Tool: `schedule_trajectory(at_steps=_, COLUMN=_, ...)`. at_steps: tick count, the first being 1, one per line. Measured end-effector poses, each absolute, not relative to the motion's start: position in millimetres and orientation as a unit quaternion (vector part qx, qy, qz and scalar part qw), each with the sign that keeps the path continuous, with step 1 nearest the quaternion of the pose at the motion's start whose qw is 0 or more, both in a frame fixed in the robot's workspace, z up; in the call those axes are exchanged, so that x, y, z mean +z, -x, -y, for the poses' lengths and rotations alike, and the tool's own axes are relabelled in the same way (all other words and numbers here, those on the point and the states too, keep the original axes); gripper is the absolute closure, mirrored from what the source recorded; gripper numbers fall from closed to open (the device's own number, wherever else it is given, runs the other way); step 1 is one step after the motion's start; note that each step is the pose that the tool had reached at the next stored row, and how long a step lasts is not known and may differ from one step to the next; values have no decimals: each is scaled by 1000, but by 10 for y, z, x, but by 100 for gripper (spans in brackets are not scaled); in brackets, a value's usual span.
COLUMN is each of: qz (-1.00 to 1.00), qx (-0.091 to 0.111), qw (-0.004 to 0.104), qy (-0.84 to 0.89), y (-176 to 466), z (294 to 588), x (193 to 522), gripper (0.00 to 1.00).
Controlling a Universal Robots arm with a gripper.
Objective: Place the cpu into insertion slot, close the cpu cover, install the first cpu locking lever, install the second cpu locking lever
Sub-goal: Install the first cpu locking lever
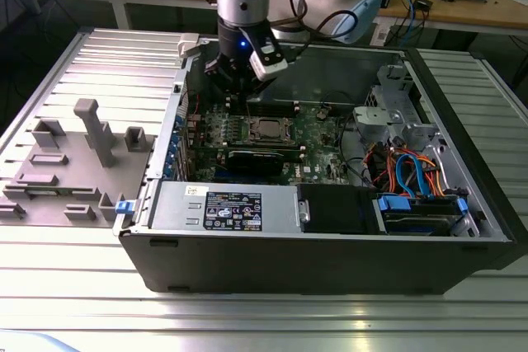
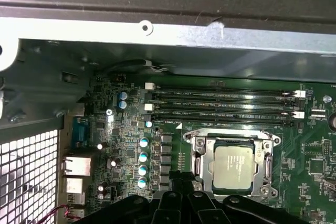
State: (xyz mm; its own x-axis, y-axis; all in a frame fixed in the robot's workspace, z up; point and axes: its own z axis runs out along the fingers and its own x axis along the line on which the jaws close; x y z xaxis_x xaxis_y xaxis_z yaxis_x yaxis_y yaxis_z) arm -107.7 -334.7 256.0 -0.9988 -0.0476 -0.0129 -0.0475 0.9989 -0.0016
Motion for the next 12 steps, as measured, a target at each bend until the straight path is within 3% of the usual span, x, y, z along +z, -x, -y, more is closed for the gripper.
schedule_trajectory(at_steps=12, qz=-1000, qx=-1, qw=7, qy=24, y=1157, z=3239, x=2559, gripper=89)
